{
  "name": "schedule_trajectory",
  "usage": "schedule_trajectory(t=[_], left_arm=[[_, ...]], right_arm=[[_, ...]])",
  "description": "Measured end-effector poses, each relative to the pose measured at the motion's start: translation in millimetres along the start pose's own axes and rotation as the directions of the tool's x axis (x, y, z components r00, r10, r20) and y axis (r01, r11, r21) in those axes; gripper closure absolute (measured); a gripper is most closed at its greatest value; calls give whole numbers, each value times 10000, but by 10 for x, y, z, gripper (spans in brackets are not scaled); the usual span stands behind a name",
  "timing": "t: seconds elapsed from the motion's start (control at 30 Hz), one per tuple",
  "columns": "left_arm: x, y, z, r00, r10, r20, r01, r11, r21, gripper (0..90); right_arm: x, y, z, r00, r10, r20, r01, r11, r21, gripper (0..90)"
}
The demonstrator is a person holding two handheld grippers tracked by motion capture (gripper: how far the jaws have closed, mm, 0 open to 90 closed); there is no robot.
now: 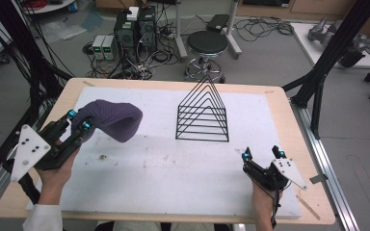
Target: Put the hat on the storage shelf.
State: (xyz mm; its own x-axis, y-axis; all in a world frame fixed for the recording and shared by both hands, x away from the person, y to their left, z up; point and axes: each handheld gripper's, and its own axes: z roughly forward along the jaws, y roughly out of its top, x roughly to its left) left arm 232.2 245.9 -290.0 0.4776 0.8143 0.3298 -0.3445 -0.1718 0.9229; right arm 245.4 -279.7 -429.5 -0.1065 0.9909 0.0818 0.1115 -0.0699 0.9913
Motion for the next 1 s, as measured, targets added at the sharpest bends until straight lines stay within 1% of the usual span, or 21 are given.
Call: schedule_trajectory(t=[0.07,0.1,0.17,0.2,0.27,0.3,0.33,0.4,0.47,0.5,0.53,0.57,0.6,0.63,0.67,0.7,0.77,0.87,0.9,0.93,1.0], left_arm=[[-16,48,35,10000,-29,82,30,9999,-132,771],[-25,69,58,9999,-106,120,108,9997,-232,770],[-44,106,89,9998,-139,133,145,9990,-429,771],[-70,139,128,9997,-204,144,213,9978,-624,770],[-83,155,150,9997,-213,132,221,9977,-647,770],[-92,168,172,9997,-198,165,208,9975,-672,770],[-100,178,195,9994,-272,217,287,9972,-691,770],[-114,191,231,9992,-325,249,343,9967,-730,770],[-132,205,277,9983,-454,360,482,9957,-796,770],[-138,210,298,9982,-478,371,507,9954,-810,770],[-149,217,335,9974,-584,424,618,9944,-852,770],[-149,217,335,9974,-584,424,618,9944,-852,770],[-155,218,354,9970,-640,438,677,9938,-885,770],[-160,220,372,9965,-702,457,741,9932,-903,770],[-168,224,404,9954,-810,508,855,9919,-937,770],[-168,224,404,9954,-810,508,855,9919,-937,770],[-171,237,443,9931,-1001,608,1059,9891,-1022,770],[-171,253,467,9917,-1098,666,1166,9872,-1086,770],[-171,263,478,9911,-1120,725,1195,9870,-1077,770],[-175,272,489,9909,-1105,771,1185,9871,-1074,769],[-182,290,516,9879,-1238,935,1339,9848,-1109,769]], right_arm=[[23,12,-15,10000,46,-44,-47,9999,-152,64],[60,27,-29,9998,68,-161,-73,9994,-329,64],[99,50,-30,9995,-57,-298,40,9983,-584,64],[130,67,-34,9989,8,-464,-39,9977,-670,64],[180,115,-32,9970,28,-773,-91,9966,-822,64],[180,115,-32,9970,28,-773,-91,9966,-822,64],[247,161,-25,9945,-3,-1049,-103,9948,-1009,64],[321,197,-15,9917,-208,-1272,59,9932,-1159,64],[435,250,-4,9862,-497,-1577,276,9898,-1395,64],[435,250,-4,9862,-497,-1577,276,9898,-1395,64],[527,308,4,9818,-656,-1783,337,9837,-1767,64],[571,339,12,9789,-708,-1914,319,9794,-1994,64],[571,339,12,9789,-708,-1914,319,9794,-1994,64],[671,396,28,9738,-600,-2194,84,9734,-2291,64],[715,425,46,9711,-635,-2301,62,9703,-2418,64],[764,451,62,9669,-672,-2460,33,9679,-2512,64],[854,498,102,9594,-860,-2687,115,9636,-2672,64],[977,559,153,9472,-1142,-2995,232,9563,-2915,64],[977,559,153,9472,-1142,-2995,232,9563,-2915,64],[1046,588,184,9368,-1160,-3301,156,9564,-2917,64],[1102,607,225,9295,-1243,-3473,191,9565,-2912,64]])
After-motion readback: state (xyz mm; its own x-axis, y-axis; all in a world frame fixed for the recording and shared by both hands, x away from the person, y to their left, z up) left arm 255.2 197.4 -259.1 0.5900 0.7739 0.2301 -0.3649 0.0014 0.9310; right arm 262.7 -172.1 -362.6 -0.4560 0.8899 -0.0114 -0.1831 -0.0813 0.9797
